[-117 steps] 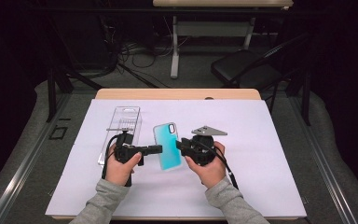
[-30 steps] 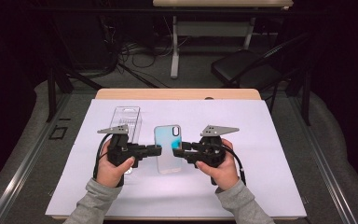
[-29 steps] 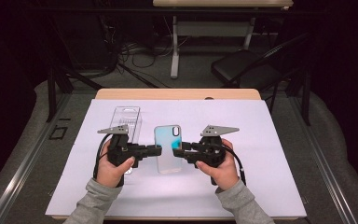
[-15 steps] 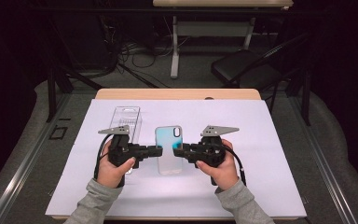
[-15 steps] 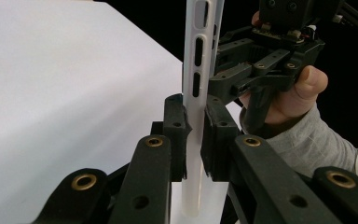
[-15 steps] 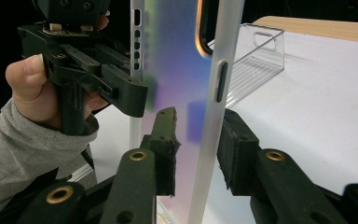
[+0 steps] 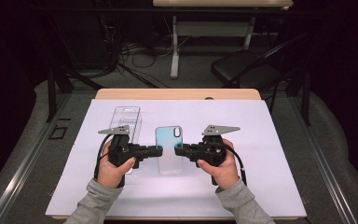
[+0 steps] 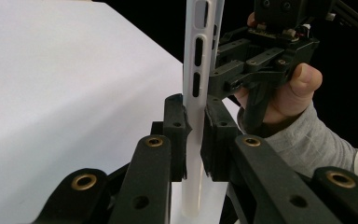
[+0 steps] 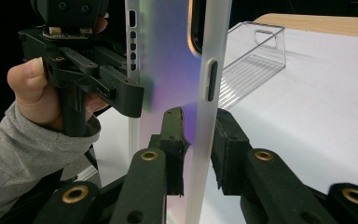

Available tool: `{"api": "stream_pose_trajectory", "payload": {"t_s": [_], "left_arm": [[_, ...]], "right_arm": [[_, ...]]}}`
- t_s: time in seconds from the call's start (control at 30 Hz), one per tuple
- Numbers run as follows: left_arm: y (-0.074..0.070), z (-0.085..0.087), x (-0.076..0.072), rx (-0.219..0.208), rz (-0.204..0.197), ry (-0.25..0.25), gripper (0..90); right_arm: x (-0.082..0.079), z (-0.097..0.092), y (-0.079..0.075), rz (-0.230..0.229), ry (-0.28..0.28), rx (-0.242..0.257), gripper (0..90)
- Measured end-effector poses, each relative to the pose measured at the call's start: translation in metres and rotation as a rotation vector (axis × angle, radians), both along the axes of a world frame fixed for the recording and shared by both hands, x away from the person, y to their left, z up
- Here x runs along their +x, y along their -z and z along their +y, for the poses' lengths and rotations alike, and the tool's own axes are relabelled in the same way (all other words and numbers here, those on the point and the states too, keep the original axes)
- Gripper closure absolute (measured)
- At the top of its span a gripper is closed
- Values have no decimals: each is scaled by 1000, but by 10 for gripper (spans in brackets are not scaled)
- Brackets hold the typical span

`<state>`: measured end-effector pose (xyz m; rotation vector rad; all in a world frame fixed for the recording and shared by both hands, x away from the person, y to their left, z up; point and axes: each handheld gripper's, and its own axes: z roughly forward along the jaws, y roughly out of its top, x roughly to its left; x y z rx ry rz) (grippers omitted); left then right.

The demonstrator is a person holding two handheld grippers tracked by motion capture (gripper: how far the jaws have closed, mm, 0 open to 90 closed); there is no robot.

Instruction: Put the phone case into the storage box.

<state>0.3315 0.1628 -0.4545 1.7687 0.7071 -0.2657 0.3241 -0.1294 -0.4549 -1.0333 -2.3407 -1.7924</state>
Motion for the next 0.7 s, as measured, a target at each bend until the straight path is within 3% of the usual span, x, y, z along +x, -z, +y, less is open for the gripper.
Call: {"api": "stream_pose_trajectory", "payload": {"t_s": [0.7], "left_arm": [[0, 2, 1, -5, 0, -2, 819]], "right_arm": [[3, -3, 2, 20, -31, 42, 800]]}}
